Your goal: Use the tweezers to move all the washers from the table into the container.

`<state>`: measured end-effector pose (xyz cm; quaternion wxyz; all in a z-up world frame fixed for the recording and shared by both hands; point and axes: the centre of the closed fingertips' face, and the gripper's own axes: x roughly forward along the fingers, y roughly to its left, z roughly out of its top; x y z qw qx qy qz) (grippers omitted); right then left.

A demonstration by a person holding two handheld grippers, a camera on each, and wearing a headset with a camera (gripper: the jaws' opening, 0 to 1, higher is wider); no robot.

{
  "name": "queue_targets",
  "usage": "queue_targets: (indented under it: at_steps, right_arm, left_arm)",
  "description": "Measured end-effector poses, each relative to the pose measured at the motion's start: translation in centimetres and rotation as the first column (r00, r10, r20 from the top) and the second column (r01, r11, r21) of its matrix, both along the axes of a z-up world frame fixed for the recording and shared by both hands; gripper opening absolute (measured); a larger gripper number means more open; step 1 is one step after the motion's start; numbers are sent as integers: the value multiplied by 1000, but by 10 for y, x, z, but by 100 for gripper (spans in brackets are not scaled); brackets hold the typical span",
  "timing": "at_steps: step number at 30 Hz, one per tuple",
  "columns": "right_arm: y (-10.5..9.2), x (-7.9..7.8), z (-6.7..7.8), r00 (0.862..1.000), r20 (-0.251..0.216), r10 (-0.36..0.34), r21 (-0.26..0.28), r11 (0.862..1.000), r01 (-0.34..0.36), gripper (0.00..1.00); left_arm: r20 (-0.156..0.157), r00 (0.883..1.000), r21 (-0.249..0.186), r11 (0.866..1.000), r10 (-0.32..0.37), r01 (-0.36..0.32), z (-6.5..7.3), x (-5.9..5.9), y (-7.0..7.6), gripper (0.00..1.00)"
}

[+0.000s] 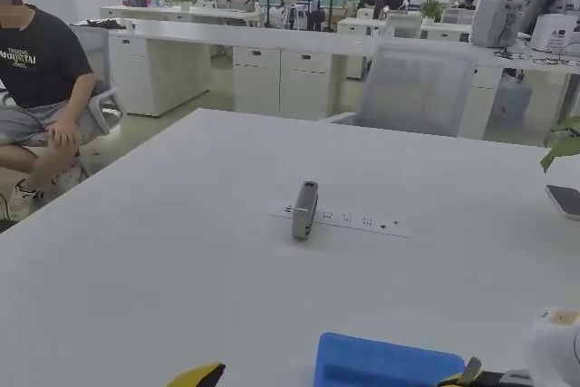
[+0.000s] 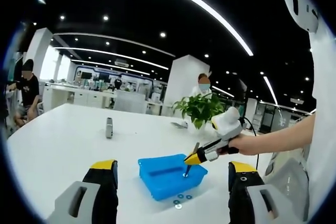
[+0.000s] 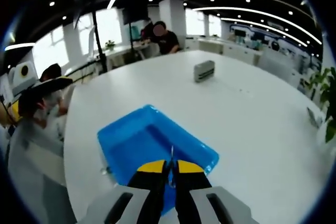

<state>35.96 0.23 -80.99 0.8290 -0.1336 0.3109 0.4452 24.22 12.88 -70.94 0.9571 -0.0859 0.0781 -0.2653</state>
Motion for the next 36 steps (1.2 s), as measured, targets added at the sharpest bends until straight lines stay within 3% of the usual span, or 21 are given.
queue_targets:
  at_steps: [10,19,21,29,33,36]
  right_arm:
    - [-2,2,5,999,31,14,5,1000,-14,3]
    - [1,-7,33,997,73,19,58,998,-23,3]
    - [4,-13,43,996,83,27,68,997,-33,2]
    - [21,-39,60,993,80,86,112,989,-95,1]
    - [27,-58,57,988,66,142,88,985,-147,0]
    - [32,-72,49,987,20,157,111,981,-159,0]
  left_arm:
    - [-9,1000,-6,1000,-8,8,-1,-1,-1,89]
    - [-20,1000,1,1000,-15,15,-3,-2,-2,88]
    - [-22,1000,5,1000,-16,17,-4,-2,-2,88]
    - [-33,999,8,1000,-18,18,-6,-2,-2,86]
    - [-35,999,7,1000,-22,23,-6,-3,-2,86]
    - [-38,999,12,1000,-27,28,-7,-3,-3,85]
